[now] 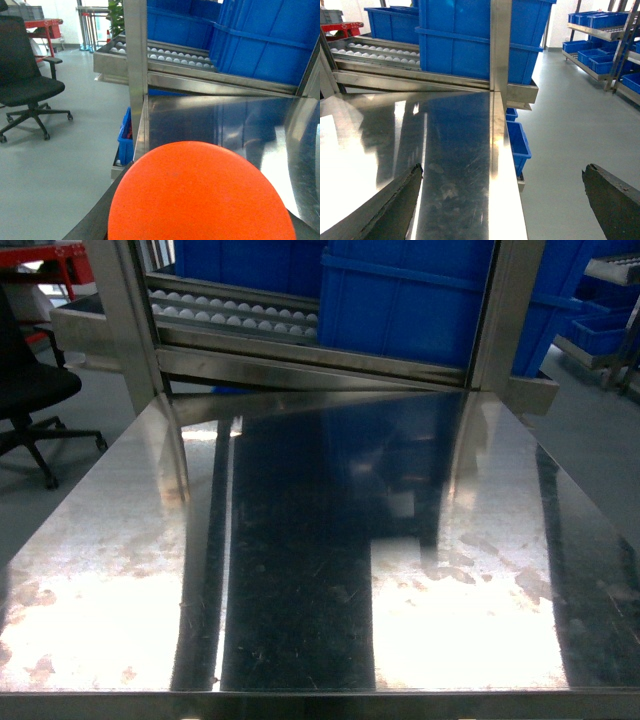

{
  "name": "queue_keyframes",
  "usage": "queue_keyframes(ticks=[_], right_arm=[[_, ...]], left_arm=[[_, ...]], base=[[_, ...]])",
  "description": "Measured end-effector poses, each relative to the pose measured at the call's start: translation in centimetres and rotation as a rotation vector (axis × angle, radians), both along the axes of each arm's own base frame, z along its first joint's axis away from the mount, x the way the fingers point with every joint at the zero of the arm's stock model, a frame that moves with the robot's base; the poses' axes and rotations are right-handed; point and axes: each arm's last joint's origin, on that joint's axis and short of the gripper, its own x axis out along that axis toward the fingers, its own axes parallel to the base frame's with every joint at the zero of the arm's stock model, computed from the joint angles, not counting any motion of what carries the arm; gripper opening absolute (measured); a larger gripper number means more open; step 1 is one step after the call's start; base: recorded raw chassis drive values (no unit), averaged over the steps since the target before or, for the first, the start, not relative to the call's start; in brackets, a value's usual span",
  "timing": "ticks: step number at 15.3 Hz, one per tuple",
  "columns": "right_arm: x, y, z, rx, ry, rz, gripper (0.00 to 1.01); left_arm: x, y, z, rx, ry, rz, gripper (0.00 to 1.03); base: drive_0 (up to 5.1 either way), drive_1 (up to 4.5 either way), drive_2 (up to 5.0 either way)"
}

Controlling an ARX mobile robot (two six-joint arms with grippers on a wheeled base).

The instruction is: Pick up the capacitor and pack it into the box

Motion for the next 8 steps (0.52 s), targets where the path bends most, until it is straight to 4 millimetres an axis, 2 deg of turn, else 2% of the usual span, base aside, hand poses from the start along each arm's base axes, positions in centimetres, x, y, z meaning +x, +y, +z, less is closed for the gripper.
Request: queue_keyframes(ticks=[8], right_arm=[[0.0, 0.0, 0.0, 0.0, 0.0, 0.0, 0.98]], left_arm=[[-1.13, 0.0, -0.03, 0.0, -0.003, 0.0, 0.43]], base=[[0.0, 0.0, 0.0]])
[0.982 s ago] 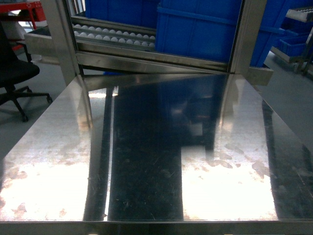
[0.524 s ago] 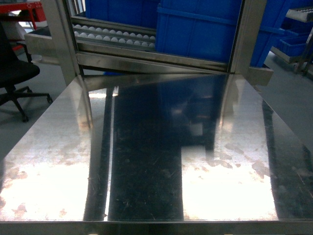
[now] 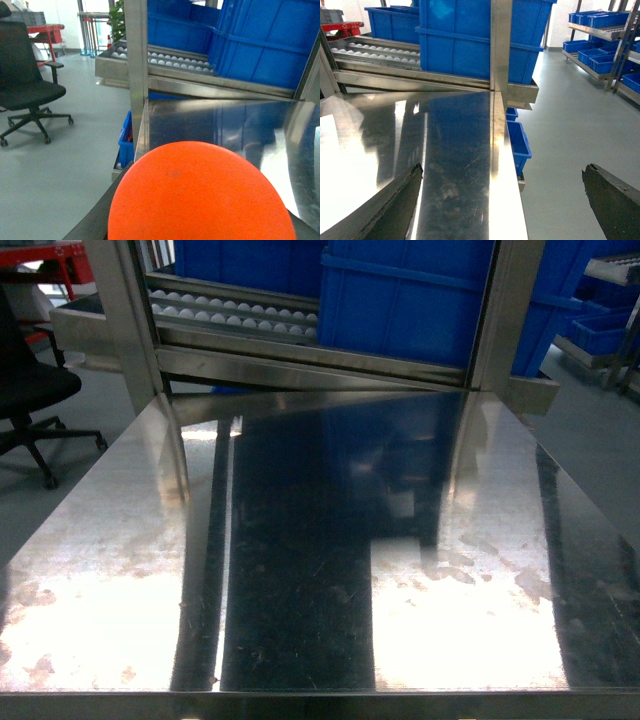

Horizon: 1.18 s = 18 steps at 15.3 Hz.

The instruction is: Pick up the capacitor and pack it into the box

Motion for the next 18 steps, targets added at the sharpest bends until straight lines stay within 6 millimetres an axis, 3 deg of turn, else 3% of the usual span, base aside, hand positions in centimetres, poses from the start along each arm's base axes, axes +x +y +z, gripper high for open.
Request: queue_keyframes(ticks=[1, 2, 18], right_arm=[[0.0, 0.0, 0.0, 0.0, 0.0, 0.0, 0.98], [0.0, 0.0, -0.02, 0.0, 0.001, 0.0, 0.98], [0.0, 0.0, 0.0, 0.0, 0.0, 0.0, 0.98]], left_arm=[[-0.71, 0.0, -0.62, 0.0, 0.05, -0.002, 0.43], [-0.97, 0.0, -0.06, 0.001, -0.014, -0.002, 0.43], [-0.97, 0.0, -0.28, 0.001, 0.007, 0.0, 0.43]], base=[[0.0, 0.0, 0.0], [0.0, 0.0, 0.0], [-0.1, -0.13, -0.1]])
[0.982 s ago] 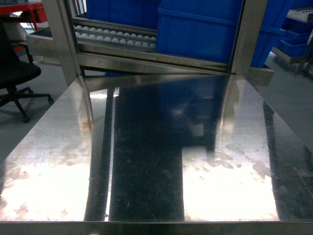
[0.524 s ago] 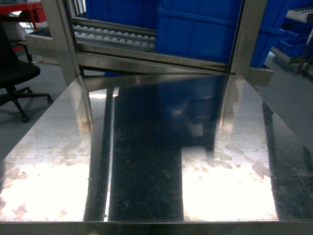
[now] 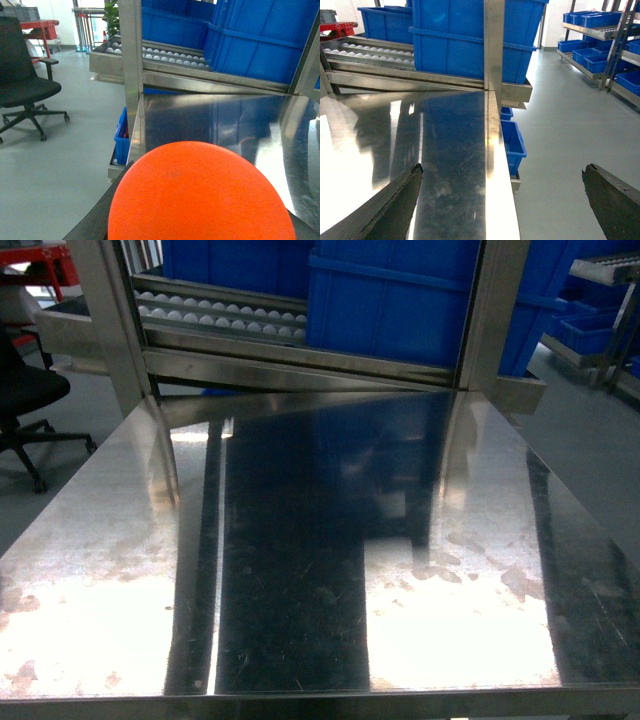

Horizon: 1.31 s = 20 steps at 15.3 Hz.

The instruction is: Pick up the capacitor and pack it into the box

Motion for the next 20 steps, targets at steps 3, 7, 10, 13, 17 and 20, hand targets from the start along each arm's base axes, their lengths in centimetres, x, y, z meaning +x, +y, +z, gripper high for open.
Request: queue_keyframes(ticks=[3, 7, 10, 13, 17, 20], right_arm=[[0.0, 0.0, 0.0, 0.0, 0.0, 0.0, 0.98], [0.0, 0.0, 0.02, 0.0, -0.002, 0.0, 0.98], [0.0, 0.0, 0.01, 0.0, -0.001, 0.0, 0.98], [0.0, 0.0, 0.0, 0.001, 0.0, 0.0, 0.98], [0.0, 0.0, 0.0, 0.0, 0.0, 0.0, 0.98], [0.0, 0.0, 0.0, 0.0, 0.0, 0.0, 0.98]], left_arm=[[0.0, 0.0, 0.01, 0.0, -0.001, 0.0, 0.43], [0.0, 0.0, 0.03, 0.0, -0.003, 0.0, 0.43], [0.0, 0.0, 0.01, 0.0, -0.001, 0.0, 0.43], [0.0, 0.0, 0.0, 0.003, 0.0, 0.0, 0.43], [0.0, 0.0, 0.0, 0.003, 0.0, 0.0, 0.43], [0.0, 0.0, 0.0, 0.003, 0.0, 0.0, 0.43]], base=[[0.0, 0.0, 0.0], [0.0, 0.0, 0.0], [0.0, 0.0, 0.0], [0.0, 0.0, 0.0], [0.0, 0.0, 0.0], [0.0, 0.0, 0.0]])
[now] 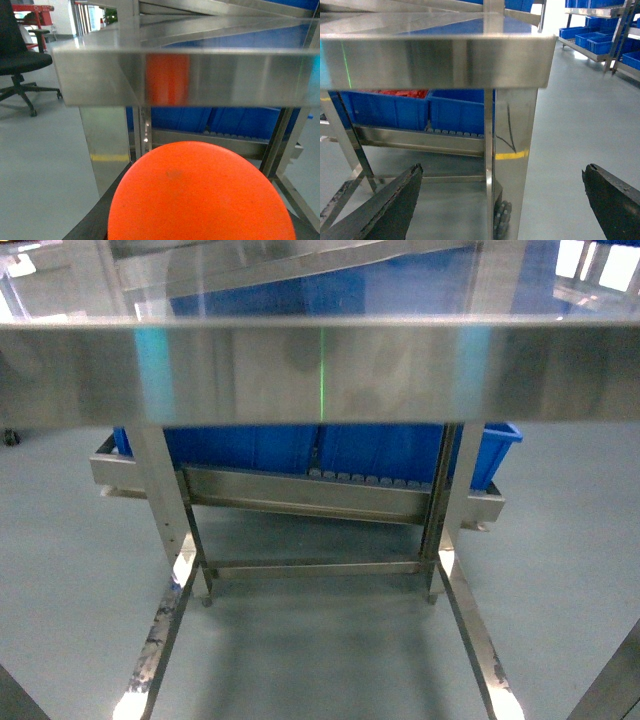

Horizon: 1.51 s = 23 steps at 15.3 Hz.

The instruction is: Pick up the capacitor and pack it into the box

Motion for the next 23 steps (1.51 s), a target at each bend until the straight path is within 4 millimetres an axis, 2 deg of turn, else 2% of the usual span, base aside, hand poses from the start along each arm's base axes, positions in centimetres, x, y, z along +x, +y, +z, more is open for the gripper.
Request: queue_keyframes(ticks=[23], right_arm=[[0.0, 0.0, 0.0, 0.0, 0.0, 0.0, 0.98]], left_arm=[[0.0, 0.0, -0.01, 0.01, 0.001, 0.0, 0.43]], base=[[0.0, 0.0, 0.0]])
